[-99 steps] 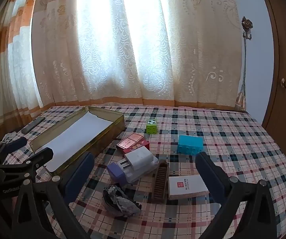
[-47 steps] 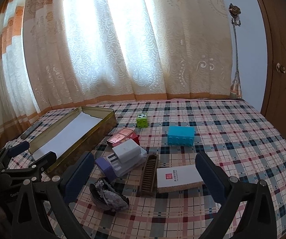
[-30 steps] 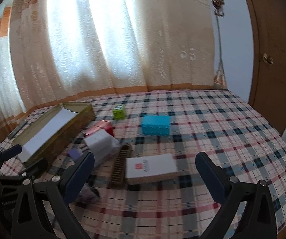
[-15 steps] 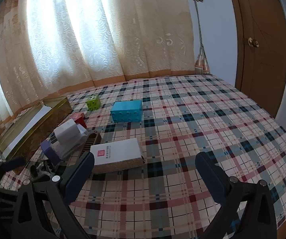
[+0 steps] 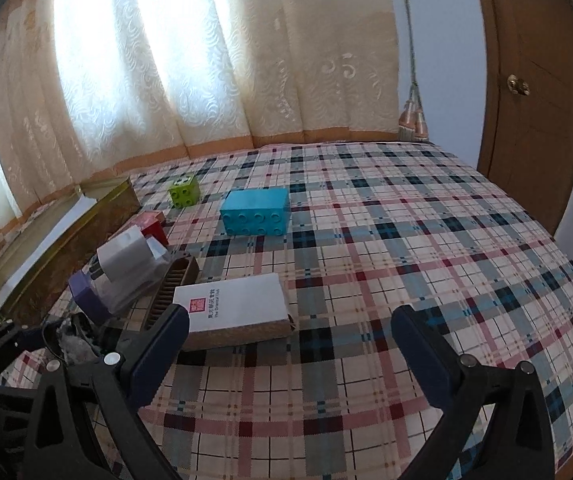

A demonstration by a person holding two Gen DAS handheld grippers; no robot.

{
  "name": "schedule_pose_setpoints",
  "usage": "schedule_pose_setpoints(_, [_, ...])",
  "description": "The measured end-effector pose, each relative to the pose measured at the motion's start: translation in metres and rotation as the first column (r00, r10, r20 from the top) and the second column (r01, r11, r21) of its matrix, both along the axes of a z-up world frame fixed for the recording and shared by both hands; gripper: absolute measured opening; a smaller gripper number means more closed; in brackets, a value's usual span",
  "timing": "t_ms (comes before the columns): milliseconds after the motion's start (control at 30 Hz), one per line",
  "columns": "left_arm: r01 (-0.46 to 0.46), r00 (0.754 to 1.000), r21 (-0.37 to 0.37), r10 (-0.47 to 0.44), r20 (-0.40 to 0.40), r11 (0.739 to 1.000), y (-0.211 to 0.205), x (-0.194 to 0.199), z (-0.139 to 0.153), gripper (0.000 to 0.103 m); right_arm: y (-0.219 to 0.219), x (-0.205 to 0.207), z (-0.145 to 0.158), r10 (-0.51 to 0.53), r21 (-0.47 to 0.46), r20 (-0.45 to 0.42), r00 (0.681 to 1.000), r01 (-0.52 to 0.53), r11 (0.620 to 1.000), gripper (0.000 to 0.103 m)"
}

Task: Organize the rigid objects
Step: 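Grasp the grey-black fabric bundle with the left tool while the right tool grasps the white red-logo box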

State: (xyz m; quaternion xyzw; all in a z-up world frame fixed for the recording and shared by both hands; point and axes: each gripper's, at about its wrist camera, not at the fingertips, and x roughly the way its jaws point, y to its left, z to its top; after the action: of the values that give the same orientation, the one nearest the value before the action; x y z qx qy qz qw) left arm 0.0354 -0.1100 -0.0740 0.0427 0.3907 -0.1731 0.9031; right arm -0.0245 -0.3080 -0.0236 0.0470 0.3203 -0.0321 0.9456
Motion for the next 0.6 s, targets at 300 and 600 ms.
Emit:
schedule_pose_setpoints(300, [-0.092,0.993,-0.03,0.094,0.072,0.995,0.034,0.012,0.009,0.072,0.022,0.025,-0.005,0.107,-0.036,-0.084,0.991,-0.11,0.993,0.102])
schedule_pose_setpoints(600, [-0.074,0.995,-0.07,0.078,0.056,0.995,0.043,0.022,0.014,0.072,0.044,0.038,-0.008,0.151,-0.144,-0.152,0.977,-0.173,0.974,0.102])
